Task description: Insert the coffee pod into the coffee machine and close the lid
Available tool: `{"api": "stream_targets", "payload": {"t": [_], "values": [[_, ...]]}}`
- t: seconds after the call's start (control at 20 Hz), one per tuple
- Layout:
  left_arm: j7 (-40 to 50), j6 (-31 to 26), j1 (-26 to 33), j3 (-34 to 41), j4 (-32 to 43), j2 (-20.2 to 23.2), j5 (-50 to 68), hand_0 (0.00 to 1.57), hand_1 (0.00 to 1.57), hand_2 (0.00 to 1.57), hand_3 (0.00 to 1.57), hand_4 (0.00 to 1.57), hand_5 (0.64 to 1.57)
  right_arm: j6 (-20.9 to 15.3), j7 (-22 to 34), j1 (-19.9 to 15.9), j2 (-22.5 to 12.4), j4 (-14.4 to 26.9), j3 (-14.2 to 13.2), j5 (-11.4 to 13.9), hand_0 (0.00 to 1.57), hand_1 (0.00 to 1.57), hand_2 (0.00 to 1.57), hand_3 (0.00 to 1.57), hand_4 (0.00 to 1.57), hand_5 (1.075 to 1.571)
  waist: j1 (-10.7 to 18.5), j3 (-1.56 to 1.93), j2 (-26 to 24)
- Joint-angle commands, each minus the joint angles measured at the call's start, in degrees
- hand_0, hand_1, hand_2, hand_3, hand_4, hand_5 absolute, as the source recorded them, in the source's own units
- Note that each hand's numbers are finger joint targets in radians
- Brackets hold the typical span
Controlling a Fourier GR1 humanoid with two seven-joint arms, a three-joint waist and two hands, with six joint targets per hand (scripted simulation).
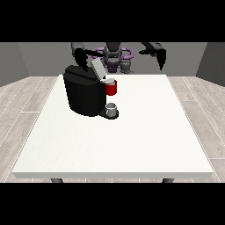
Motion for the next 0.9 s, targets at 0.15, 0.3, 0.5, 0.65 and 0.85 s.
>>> {"api": "stream_targets", "payload": {"t": [0.15,0.3,0.5,0.65,0.85], "values": [[2.2,1.7,0.6,-2.1,-5.7,-0.4,1.3,0.0,0.0,0.0,0.0,0.0,1.571,0.1,-1.4,-6.0,-1.9,6.2,-2.5,0.7,0.0,0.0,0.0,0.0,0.0,1.571,1.4,0.02,2.6],[3.8,1.4,2.6,-2.7,-6.8,-0.3,2.3,0.0,0.0,0.0,0.0,0.0,1.571,-2.2,-3.7,-4.3,2.2,6.5,0.7,3.1,0.0,0.0,0.0,0.0,0.0,1.571,1.3,0.02,1.3],[-0.2,1.2,1.2,-0.9,-4.2,2.4,2.1,0.0,0.0,0.0,0.0,0.0,1.571,-1.1,-1.1,-8.9,1.4,6.8,0.4,2.9,0.0,0.0,0.0,0.0,0.0,1.571,0.6,0.0,3.9],[1.1,2.1,-1.3,-0.5,-4.0,3.5,1.9,0.0,0.0,0.0,0.0,0.0,1.571,-2.0,-2.9,-9.1,2.4,7.8,1.1,4.0,0.0,0.0,0.0,0.0,0.0,1.571,0.4,0.01,5.2],[-0.3,2.7,0.7,-0.7,-2.4,3.0,2.3,0.0,0.0,0.0,0.0,0.0,1.571,-0.2,-0.5,-11.5,1.0,7.7,0.5,3.4,0.0,0.0,0.0,0.0,0.0,1.571,-0.4,0.0,3.9]]}}
